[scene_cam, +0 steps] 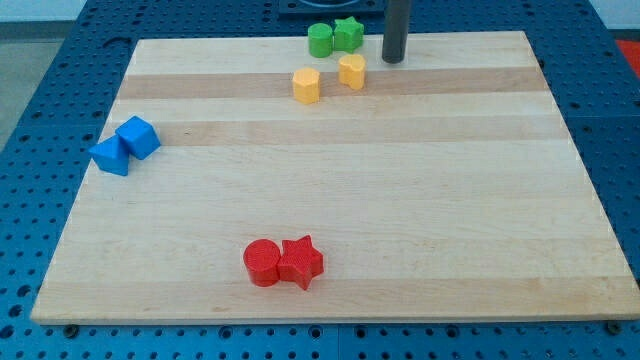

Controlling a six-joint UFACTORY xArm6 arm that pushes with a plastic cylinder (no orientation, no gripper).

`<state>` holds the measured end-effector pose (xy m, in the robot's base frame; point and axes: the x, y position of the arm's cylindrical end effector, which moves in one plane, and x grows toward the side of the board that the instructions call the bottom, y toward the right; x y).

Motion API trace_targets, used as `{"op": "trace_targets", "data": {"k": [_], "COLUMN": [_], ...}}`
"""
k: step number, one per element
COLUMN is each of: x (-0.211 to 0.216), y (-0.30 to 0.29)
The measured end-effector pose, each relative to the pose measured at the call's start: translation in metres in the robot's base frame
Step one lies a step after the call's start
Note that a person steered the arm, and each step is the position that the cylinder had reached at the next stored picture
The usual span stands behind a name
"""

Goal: Push the yellow hexagon and the yellow heart towards the top left of the board

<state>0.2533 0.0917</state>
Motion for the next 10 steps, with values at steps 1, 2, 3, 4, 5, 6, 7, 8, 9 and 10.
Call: {"op": "trace_targets", "data": {"k": [1, 2, 3, 4, 5, 6, 7, 8, 9, 10], "x": [0.018, 0.023, 0.042, 0.047, 0.058, 0.104, 0.118, 0.081, 0.048, 0.036], "y": [-0.023, -0.074, -0.137, -0.149, -0.092, -0.084, -0.135, -0.162, -0.179, -0.208]}}
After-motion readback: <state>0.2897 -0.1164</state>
